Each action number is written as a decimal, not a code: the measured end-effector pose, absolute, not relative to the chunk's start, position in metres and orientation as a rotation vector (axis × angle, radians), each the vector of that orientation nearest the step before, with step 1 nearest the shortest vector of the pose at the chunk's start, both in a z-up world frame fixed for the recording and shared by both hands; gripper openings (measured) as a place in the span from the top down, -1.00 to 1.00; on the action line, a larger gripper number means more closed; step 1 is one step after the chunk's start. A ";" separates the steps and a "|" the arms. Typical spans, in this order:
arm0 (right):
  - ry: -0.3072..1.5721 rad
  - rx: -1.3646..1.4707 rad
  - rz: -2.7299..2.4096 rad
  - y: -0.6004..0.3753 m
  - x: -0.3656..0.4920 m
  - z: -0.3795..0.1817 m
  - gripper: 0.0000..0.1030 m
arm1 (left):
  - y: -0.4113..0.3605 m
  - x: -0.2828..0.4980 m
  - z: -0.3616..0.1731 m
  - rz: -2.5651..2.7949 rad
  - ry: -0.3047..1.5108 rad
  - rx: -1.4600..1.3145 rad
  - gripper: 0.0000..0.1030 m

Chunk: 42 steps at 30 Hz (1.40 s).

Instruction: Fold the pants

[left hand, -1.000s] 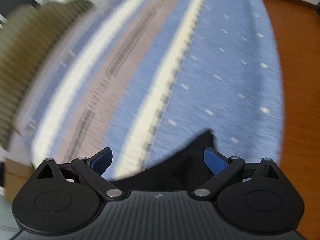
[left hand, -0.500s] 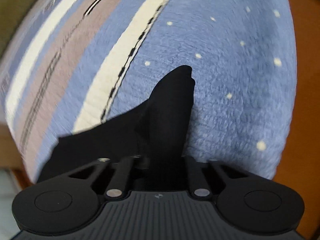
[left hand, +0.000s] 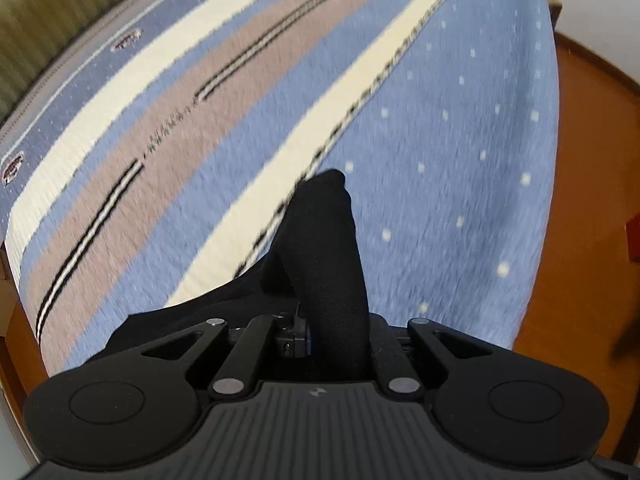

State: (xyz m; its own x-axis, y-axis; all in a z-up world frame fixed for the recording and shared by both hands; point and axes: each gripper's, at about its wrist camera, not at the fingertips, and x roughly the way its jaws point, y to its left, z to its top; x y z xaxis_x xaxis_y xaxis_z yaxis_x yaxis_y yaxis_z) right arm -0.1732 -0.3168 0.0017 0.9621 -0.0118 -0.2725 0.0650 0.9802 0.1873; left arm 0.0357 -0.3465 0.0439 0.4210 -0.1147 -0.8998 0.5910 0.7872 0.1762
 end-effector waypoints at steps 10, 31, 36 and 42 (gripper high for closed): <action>0.181 0.288 -0.078 -0.361 -0.170 0.017 0.81 | -0.394 0.040 0.070 -0.499 0.935 0.469 0.89; 0.200 0.102 -0.080 -0.318 -0.157 0.060 0.80 | -0.265 0.060 0.089 -0.621 0.932 0.193 0.90; 0.205 0.036 0.019 -0.265 -0.146 0.069 0.80 | -0.200 0.069 0.090 -0.595 0.937 0.166 0.90; 0.244 -0.046 0.156 -0.186 -0.131 0.062 0.80 | -0.125 0.081 0.073 -0.588 0.943 0.173 0.90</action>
State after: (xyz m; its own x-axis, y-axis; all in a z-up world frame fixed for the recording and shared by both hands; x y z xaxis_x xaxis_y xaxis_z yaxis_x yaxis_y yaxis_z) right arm -0.1313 -0.1865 0.0621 0.9584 0.1478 -0.2443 -0.1590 0.9869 -0.0267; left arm 0.0812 -0.1253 0.0726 0.4451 -0.3985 -0.8020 0.5455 0.8309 -0.1101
